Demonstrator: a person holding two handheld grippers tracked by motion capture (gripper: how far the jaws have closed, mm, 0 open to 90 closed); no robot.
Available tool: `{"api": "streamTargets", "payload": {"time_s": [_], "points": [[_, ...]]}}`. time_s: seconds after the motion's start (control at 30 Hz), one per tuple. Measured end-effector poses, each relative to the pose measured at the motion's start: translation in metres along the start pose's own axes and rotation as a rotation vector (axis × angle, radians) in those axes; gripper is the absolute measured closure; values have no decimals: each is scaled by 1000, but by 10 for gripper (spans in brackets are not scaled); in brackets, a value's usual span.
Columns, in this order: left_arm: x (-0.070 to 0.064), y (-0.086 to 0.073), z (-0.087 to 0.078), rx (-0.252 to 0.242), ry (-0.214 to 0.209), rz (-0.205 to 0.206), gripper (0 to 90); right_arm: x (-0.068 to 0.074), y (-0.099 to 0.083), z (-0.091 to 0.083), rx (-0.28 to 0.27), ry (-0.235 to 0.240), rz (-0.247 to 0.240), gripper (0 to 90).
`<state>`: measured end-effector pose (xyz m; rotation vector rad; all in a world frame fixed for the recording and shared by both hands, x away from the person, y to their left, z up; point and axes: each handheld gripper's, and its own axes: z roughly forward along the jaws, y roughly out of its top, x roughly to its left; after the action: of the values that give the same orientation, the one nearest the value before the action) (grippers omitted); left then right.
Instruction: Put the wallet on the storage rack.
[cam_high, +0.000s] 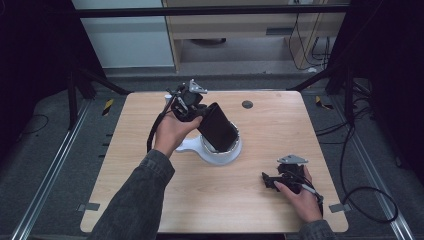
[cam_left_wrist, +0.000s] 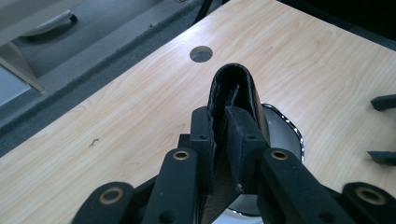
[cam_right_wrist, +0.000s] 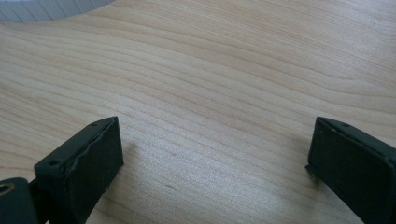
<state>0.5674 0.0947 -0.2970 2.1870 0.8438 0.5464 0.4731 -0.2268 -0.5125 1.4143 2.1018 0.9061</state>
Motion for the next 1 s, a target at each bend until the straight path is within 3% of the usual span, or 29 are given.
{"api": "streamTargets", "payload": {"time_s": [0.17,0.3,0.57,0.7,0.8,0.93,1.0], "points": [[-2,1,4,-2,5,4,762,0,0,0,-1,0,-2,33],[-4,2,-3,-36,34,26,672,0,0,0,0,1,0,33],[-2,2,-11,-96,67,21,551,0,0,0,0,0,-3,33],[-3,3,-18,-132,83,29,459,0,0,0,0,0,-3,33],[-7,2,-26,-162,99,53,331,1,-1,-1,1,1,1,33],[-17,-5,-39,-177,56,73,135,0,-1,-1,1,3,0,33],[-23,-12,-45,-196,32,77,89,0,-1,-1,0,2,-2,33]]}}
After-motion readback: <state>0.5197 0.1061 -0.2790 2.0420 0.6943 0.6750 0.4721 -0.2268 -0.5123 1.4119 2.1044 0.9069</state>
